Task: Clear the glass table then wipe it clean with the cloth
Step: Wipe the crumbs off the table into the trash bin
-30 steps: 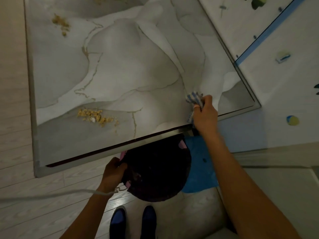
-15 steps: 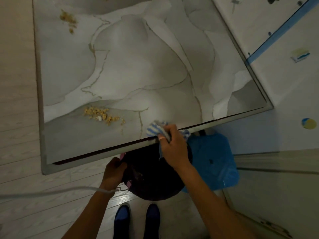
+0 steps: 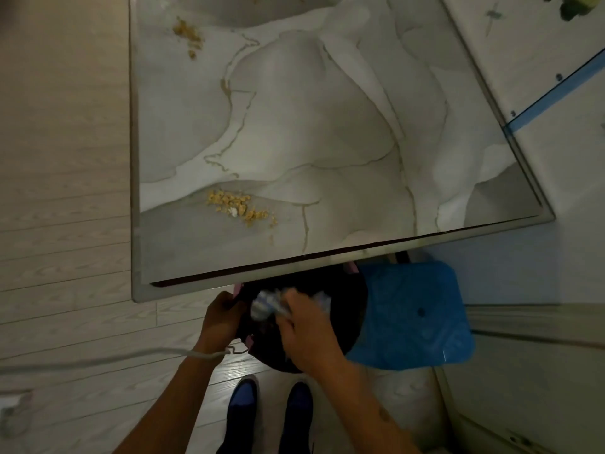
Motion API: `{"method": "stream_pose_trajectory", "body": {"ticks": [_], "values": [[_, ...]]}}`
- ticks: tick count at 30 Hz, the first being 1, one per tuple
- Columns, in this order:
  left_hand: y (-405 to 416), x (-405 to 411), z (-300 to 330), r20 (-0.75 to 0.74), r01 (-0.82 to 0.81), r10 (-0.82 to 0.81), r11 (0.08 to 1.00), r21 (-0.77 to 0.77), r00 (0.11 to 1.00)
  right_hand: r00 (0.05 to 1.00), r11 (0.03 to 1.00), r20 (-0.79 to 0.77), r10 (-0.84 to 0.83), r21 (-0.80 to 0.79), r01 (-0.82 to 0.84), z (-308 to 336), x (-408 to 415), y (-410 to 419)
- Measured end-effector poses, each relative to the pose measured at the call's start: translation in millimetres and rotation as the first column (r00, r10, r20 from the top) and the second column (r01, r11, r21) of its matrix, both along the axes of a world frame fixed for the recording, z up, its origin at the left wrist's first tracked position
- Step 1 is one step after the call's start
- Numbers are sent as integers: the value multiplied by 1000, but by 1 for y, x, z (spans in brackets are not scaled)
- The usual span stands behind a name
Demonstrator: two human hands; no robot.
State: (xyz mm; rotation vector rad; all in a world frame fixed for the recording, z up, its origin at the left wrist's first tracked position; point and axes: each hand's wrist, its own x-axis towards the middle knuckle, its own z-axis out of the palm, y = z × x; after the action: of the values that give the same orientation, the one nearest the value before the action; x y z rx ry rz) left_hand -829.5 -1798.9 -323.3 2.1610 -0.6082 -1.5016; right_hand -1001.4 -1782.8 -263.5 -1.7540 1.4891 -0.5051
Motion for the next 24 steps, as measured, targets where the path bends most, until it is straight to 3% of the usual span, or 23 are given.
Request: {"method": "stream_pose_trajectory", "body": {"ticks": [2, 5, 7, 12, 17, 19, 24], "values": [[4, 3, 2, -5, 18, -18, 1000, -4, 1000, 1000, 985, 22, 9, 172, -13, -4, -1, 24], [11, 11, 1, -31, 27, -28, 999, -24, 999, 959, 947, 80, -272, 202, 251, -3, -6, 30], [14, 18, 2, -36, 21, -22, 999, -31, 999, 927, 917, 93, -364, 210, 339, 2, -8, 22], [28, 39, 4, -69, -30, 28, 999, -33, 997, 960, 944, 69, -271, 212, 252, 35, -7, -7], [36, 68, 0, -91, -124, 119, 991, -48, 989, 942, 936, 80, -325, -117, 333, 95, -10, -80], [38, 77, 1, -106, -146, 139, 988, -59, 985, 947, 931, 37, -319, -177, 320, 99, -2, -121], [40, 100, -4, -69, -150, 144, 984, -94, 987, 977, 985, -128, -172, -44, 168, 59, 28, -188]]}}
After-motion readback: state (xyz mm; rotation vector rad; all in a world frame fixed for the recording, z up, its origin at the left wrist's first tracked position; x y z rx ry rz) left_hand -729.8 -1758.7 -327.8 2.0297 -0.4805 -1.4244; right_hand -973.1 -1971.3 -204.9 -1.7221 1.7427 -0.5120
